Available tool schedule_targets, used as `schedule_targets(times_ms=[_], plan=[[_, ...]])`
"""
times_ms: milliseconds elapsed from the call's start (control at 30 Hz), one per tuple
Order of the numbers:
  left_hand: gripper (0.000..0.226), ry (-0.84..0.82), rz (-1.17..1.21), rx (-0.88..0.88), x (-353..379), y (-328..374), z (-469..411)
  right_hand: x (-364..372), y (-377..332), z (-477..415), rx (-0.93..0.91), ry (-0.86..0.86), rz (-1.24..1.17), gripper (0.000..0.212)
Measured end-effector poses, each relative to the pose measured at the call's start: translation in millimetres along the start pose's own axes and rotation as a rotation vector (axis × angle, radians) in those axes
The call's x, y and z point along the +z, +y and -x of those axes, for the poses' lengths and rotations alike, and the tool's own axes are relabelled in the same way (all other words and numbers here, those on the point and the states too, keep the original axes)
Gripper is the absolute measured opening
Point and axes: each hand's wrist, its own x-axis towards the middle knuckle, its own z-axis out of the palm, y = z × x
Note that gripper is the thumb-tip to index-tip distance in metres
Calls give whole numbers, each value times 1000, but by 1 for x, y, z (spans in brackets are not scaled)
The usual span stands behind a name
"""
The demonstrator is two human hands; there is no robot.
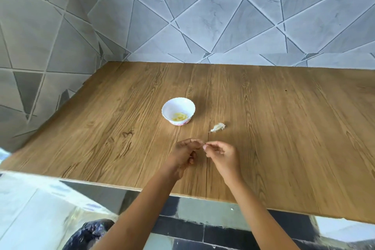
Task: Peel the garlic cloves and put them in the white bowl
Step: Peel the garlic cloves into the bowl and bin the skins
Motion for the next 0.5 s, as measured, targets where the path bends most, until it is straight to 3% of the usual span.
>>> schedule_targets(times_ms=[267, 500], plan=[[11, 132, -290, 258, -10, -5, 9, 10, -4, 2, 98, -45, 4, 15], [16, 104, -616, 359, -20, -1, 7, -1, -6, -3, 0, -235, 186, 6]])
